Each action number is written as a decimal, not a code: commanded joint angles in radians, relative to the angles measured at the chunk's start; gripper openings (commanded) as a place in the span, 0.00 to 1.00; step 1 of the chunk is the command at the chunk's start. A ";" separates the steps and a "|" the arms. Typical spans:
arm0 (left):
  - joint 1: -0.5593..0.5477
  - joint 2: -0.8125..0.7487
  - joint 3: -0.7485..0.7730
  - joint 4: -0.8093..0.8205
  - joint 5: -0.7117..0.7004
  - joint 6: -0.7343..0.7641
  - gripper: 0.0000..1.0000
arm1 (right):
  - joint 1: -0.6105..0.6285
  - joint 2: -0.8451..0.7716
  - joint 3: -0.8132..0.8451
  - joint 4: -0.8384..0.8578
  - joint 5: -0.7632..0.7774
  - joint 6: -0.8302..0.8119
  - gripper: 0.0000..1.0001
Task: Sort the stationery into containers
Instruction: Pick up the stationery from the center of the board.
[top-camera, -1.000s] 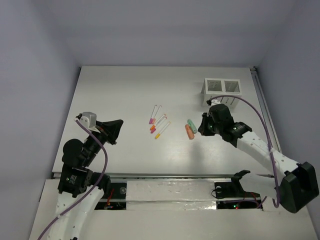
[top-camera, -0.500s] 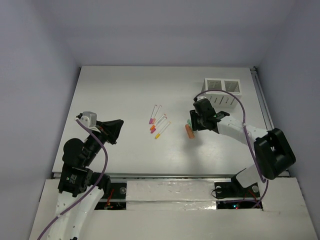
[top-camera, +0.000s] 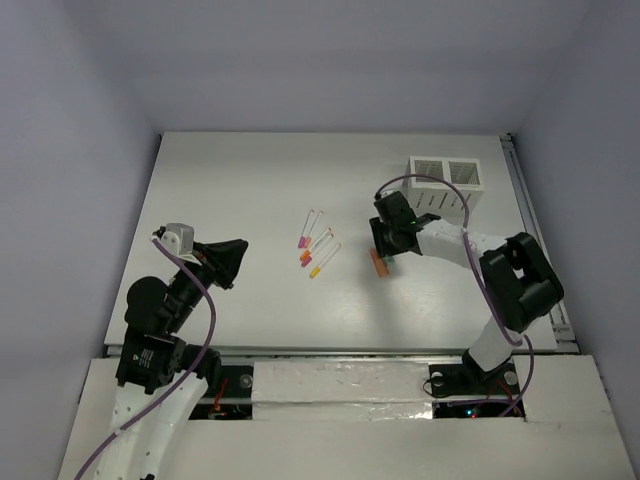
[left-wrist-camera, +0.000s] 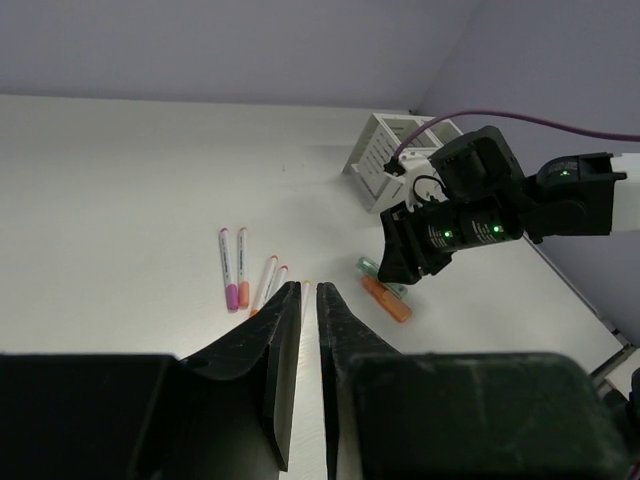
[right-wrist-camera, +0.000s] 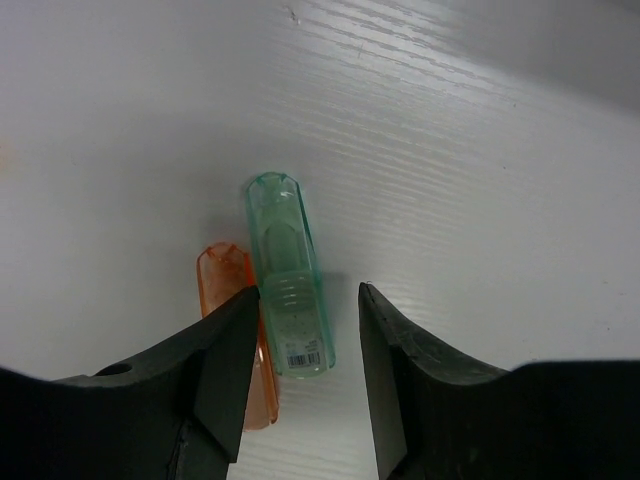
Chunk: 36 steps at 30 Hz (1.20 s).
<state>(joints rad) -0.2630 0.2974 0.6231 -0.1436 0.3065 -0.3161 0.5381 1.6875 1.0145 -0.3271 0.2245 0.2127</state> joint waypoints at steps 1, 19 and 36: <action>-0.005 -0.001 0.020 0.045 0.017 0.002 0.10 | 0.006 0.027 0.056 0.043 -0.008 -0.021 0.50; -0.005 -0.017 0.020 0.047 0.019 0.003 0.10 | 0.006 0.140 0.124 0.039 0.035 -0.021 0.26; -0.005 -0.018 0.018 0.050 0.020 0.003 0.10 | -0.004 -0.244 0.325 0.187 0.254 -0.075 0.12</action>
<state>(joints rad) -0.2630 0.2874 0.6231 -0.1429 0.3141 -0.3161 0.5381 1.4921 1.2720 -0.2714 0.3595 0.1741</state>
